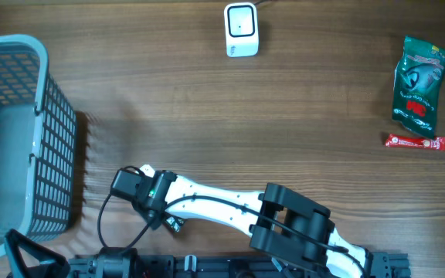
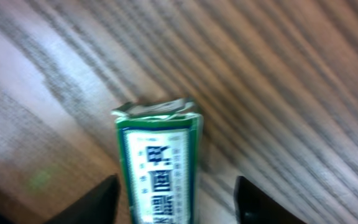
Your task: Scan the item barcode
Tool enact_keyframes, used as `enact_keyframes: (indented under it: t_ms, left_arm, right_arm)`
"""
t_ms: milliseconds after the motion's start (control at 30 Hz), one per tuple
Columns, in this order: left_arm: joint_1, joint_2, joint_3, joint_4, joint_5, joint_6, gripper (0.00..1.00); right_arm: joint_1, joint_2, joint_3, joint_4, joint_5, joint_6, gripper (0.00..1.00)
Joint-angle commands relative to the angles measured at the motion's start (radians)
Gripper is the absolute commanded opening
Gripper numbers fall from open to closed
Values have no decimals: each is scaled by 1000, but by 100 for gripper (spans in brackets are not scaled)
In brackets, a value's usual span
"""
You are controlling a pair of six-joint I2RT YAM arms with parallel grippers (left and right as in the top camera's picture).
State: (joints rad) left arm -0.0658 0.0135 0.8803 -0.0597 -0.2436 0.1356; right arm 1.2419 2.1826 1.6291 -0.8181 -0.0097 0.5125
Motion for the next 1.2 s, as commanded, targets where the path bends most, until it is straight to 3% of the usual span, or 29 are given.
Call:
enact_keyframes:
  t_ms: [0, 67, 333, 533, 633, 700, 733, 833, 1000, 1067, 1167]
  left_arm:
    - [-4, -6, 8, 0, -27, -13, 100]
    - [-4, -6, 8, -1, -27, -13, 100]
    - [-4, -6, 8, -11, -27, -13, 100]
    - [-4, -6, 8, -44, -27, -13, 100]
    - [-4, -6, 8, -173, -27, -13, 100]
    - [-4, -6, 8, -410, -7, -15, 100]
    - [-4, -6, 6, -486, 23, -18, 100]
    - [-5, -6, -29, -615, 138, -18, 100]
    - [-4, -6, -239, -572, 203, -50, 100]
    - [-4, -6, -343, -541, 202, -94, 100]
    - [-4, -6, -478, -506, 203, -104, 100]
  right_arm:
    - [-10, 19, -8, -2, 40, 34, 37]
    - [-30, 19, -8, -5, 23, 40, 31]
    - [-176, 19, -8, -87, -30, 38, 26]
    - [-415, 19, -8, -285, 135, 37, 23]
    - [-557, 19, -8, -352, 146, 37, 24]
    - [-656, 19, -8, -374, 140, 38, 57]
    - [-687, 19, -8, -381, 121, 37, 64]
    - [-747, 18, -7, -400, 58, 35, 70]
    - [-801, 18, -7, -410, -32, 34, 72]
    - [-801, 19, -7, -405, -142, 33, 91]
    - [-792, 19, -7, -402, -325, 12, 96]
